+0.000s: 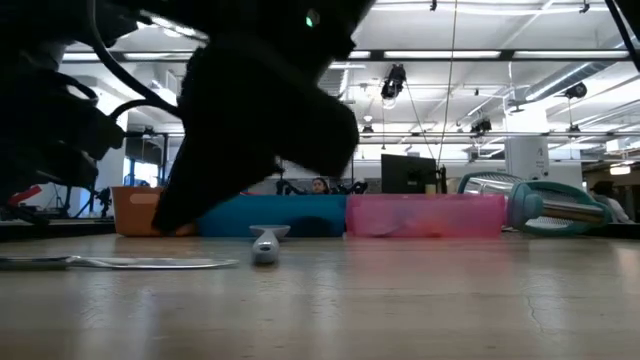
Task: Pick & Place Kitchen Items
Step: Put the silver knife into the orange bin
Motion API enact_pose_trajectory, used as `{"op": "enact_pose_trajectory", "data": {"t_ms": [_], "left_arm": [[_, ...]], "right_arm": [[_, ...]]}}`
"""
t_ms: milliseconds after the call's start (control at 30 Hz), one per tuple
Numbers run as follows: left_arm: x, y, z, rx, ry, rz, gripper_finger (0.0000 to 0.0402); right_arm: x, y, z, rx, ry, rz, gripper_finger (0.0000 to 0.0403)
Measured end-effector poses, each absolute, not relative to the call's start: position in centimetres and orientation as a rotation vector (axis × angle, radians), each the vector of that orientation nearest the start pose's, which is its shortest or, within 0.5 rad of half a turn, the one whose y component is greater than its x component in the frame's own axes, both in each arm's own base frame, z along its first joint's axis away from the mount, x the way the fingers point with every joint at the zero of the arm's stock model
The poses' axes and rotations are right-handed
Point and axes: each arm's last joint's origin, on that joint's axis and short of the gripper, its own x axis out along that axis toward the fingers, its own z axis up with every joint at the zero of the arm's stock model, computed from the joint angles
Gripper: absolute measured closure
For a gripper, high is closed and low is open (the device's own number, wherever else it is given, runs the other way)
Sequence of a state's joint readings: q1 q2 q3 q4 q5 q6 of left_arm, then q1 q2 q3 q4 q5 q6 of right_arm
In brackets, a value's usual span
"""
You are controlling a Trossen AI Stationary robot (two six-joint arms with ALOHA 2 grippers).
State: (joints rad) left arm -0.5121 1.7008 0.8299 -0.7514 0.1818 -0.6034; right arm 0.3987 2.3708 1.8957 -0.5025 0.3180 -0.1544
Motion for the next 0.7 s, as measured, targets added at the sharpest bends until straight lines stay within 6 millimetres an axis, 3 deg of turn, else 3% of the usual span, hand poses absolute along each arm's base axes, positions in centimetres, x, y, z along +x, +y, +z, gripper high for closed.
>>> {"op": "enact_pose_trajectory", "data": {"t_ms": [167, 400, 533, 700], "left_arm": [[22.2, -12.7, 12.1, -0.211, 1.699, -0.076, 0.0367], [22.3, -12.5, 12.1, -0.201, 1.691, -0.065, 0.039], [22.1, -12.3, 12.7, -0.188, 1.687, -0.071, 0.0369], [21.6, -12.0, 14.8, -0.229, 1.618, -0.06, 0.0306]], "right_arm": [[47.2, 18.9, 13.8, -0.529, 0.937, 0.159, 0.0278], [47.0, 18.9, 13.7, -0.536, 0.951, 0.139, 0.0298], [46.8, 18.9, 13.6, -0.521, 0.975, 0.129, 0.0306], [46.6, 18.7, 13.4, -0.495, 1.004, 0.111, 0.0306]]}}
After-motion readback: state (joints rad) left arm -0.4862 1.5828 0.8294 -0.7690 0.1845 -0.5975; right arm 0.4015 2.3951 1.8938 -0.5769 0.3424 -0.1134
